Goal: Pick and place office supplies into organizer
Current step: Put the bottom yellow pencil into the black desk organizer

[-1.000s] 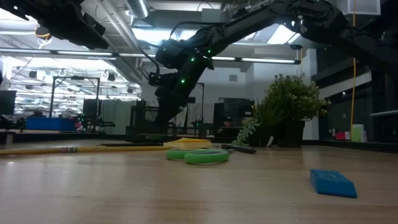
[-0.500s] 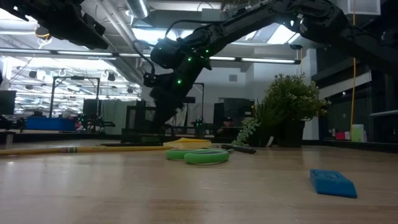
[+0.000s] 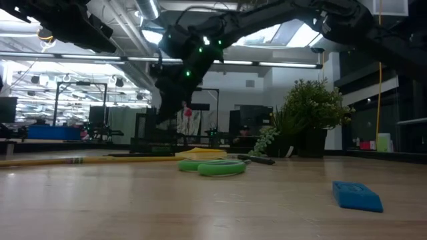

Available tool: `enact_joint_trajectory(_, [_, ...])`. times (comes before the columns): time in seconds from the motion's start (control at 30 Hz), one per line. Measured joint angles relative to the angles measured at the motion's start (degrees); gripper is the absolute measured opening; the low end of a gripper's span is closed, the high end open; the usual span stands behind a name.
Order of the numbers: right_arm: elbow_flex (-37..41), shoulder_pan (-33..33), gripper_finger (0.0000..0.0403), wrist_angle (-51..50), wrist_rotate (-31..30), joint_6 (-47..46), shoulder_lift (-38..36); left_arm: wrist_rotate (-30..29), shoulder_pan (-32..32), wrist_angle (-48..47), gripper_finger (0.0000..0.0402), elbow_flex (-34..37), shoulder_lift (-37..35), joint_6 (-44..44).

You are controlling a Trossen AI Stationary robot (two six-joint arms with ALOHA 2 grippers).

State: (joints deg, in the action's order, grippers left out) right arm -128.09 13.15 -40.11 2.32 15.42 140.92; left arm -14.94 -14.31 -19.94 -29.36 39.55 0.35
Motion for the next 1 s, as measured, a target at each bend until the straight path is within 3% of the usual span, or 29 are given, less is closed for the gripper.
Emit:
enact_joint_trajectory(0.23, [-6.9,-3.5,0.0003,-8.8,-10.7,1.4,-0.1,0.0,0.0,-0.1,0.0002,0.0,0.0,0.4])
enact_joint_trajectory(0.8, [-5.6,-8.0,0.0001,-20.4,-11.0,-8.0,-6.1,0.0,0.0,-4.9,0.0002,0.0,0.0,1.9])
enact_joint_trajectory(1.0, [-5.6,-9.9,0.0001,-20.4,-16.1,-12.0,-6.1,0.0,0.0,-5.4,0.0002,0.0,-0.1,3.6])
